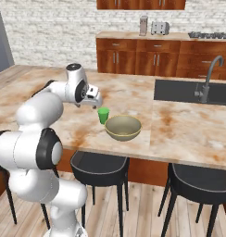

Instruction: Place the cup inside the bowl on the dining table and move the bowl to any counter.

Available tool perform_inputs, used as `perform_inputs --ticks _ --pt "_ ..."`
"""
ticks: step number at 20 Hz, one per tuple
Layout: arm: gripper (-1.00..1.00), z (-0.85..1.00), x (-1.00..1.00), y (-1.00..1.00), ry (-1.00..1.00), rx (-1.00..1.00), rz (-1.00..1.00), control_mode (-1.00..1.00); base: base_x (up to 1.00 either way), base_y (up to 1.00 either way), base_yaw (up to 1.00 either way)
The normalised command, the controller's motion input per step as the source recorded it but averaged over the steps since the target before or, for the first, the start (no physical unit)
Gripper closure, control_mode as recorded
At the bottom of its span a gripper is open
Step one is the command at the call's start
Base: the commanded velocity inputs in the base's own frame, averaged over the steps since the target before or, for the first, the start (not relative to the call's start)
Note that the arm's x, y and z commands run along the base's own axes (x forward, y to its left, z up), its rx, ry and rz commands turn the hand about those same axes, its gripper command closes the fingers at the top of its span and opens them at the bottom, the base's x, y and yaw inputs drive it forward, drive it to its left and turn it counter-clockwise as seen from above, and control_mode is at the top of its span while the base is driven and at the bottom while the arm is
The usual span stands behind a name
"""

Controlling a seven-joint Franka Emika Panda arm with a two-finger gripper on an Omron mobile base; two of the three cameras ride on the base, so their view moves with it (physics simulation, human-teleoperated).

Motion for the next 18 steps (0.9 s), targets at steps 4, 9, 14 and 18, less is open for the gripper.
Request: perform_inputs --ticks 4,9,14,18 --pt "-1.0 0.0 0.29 0.0 0.05 0.0 0.0 -1.0 0.0 0.0 0.0" --pt "-1.0 0.0 0.36 0.0 0.01 0.0 0.0 -1.0 0.0 0.0 0.0" --pt "-1.0 -0.03 0.32 0.0 0.0 0.0 0.0 -1.0 0.0 0.0 0.0" --pt "-1.0 -0.06 0.32 0.0 0.0 0.0 0.0 -1.0 0.0 0.0 0.0"
